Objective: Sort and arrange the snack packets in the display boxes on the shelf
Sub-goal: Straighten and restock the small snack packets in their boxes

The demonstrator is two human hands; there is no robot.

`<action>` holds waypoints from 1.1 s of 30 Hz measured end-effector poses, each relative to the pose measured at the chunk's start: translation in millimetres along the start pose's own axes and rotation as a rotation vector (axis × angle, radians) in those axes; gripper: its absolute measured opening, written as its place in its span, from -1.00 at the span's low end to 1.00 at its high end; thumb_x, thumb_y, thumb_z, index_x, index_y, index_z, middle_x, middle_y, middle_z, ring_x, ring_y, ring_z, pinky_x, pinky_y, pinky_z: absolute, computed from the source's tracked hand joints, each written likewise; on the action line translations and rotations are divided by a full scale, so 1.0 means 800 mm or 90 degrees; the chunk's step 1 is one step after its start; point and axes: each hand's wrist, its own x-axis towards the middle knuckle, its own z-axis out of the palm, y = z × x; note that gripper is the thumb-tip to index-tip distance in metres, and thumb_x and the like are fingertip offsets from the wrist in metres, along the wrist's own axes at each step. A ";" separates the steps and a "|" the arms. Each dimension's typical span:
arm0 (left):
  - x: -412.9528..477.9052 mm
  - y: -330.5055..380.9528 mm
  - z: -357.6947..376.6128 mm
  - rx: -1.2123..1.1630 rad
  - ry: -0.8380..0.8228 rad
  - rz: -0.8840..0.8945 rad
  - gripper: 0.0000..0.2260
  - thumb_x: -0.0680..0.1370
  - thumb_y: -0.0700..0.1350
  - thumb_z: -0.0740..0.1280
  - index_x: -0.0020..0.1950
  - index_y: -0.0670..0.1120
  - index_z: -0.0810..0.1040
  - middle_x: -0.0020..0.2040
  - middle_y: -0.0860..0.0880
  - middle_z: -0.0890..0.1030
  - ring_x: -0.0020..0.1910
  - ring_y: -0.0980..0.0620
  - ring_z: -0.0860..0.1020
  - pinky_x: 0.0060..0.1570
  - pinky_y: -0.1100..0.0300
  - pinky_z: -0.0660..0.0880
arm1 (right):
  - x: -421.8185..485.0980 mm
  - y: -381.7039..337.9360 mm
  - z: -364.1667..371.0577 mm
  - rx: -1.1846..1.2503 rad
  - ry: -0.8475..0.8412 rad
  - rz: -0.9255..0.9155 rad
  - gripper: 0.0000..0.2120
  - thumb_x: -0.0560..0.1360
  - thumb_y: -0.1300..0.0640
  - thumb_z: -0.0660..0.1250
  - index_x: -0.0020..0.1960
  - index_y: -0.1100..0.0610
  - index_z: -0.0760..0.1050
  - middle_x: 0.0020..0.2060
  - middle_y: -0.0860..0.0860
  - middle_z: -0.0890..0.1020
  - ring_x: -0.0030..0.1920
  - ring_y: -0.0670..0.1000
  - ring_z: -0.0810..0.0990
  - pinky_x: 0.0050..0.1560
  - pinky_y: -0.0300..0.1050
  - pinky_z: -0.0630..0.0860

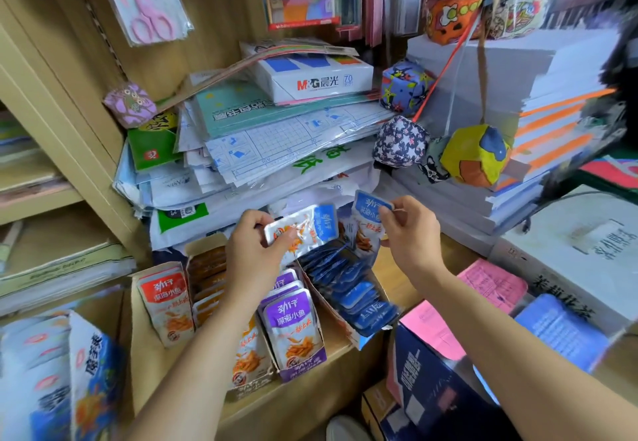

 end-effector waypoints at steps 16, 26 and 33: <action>0.002 0.014 0.007 -0.284 0.000 -0.211 -0.82 0.54 -0.26 0.36 -0.04 0.02 0.65 -0.11 -0.02 0.73 -0.14 -0.08 0.71 -0.14 0.04 0.61 | -0.011 0.001 -0.025 0.102 -0.031 0.024 -0.89 0.58 0.24 0.36 0.05 0.08 0.60 -0.13 0.08 0.70 -0.18 0.03 0.67 -0.28 -0.24 0.60; 0.011 0.017 -0.001 -0.308 0.109 -0.085 -0.83 0.60 -0.23 0.33 -0.11 0.01 0.61 -0.29 0.15 0.64 -0.30 0.21 0.56 -0.30 0.31 0.46 | -0.011 -0.037 -0.011 0.371 -0.165 -0.018 -0.87 0.62 0.30 0.27 0.14 0.25 0.55 0.01 0.24 0.68 0.02 0.20 0.68 0.01 0.03 0.66; 0.013 0.003 -0.010 -0.273 0.126 -0.038 -0.92 0.59 -0.18 0.39 -0.11 -0.05 0.58 -0.18 -0.05 0.60 -0.17 0.02 0.53 -0.14 0.05 0.44 | -0.007 -0.023 0.013 0.092 -0.285 -0.106 -0.89 0.63 0.21 0.29 0.06 0.20 0.59 -0.10 0.16 0.68 -0.05 0.14 0.68 0.03 0.04 0.64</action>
